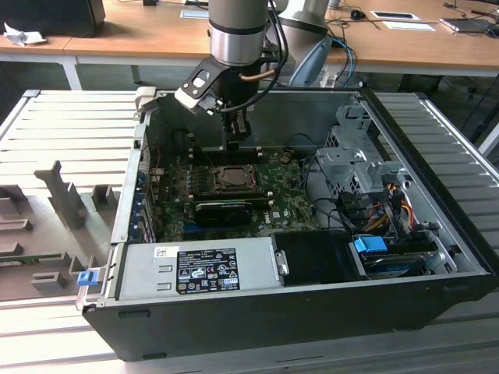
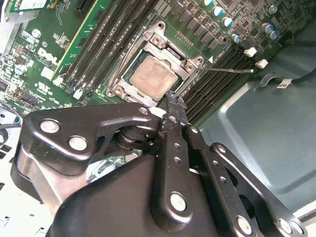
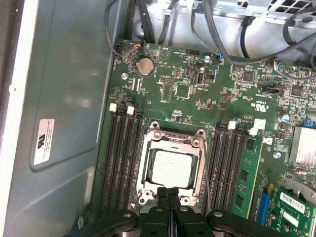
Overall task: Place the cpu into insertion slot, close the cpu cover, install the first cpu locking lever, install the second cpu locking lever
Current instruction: 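Install the first cpu locking lever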
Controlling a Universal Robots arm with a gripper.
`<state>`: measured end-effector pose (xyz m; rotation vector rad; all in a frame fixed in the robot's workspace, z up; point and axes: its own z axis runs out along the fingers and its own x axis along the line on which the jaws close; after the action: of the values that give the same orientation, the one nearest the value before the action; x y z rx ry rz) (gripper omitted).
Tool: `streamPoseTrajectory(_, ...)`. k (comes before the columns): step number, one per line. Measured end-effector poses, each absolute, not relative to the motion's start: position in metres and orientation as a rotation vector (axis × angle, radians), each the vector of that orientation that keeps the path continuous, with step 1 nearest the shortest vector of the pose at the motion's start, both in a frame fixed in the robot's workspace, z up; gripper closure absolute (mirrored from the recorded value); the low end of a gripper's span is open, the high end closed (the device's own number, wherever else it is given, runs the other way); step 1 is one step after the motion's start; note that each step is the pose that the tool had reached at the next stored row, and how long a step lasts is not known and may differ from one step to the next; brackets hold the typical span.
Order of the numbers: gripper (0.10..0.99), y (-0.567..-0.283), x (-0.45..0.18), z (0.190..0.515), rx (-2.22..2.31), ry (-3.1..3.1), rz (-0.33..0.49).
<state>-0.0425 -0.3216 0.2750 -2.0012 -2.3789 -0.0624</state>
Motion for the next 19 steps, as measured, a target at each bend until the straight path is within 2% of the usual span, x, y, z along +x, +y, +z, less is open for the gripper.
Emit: streamPoseTrajectory(19, 0.98, -0.3216, -0.0425, 0.275, -1.862, -2.486, -0.059)
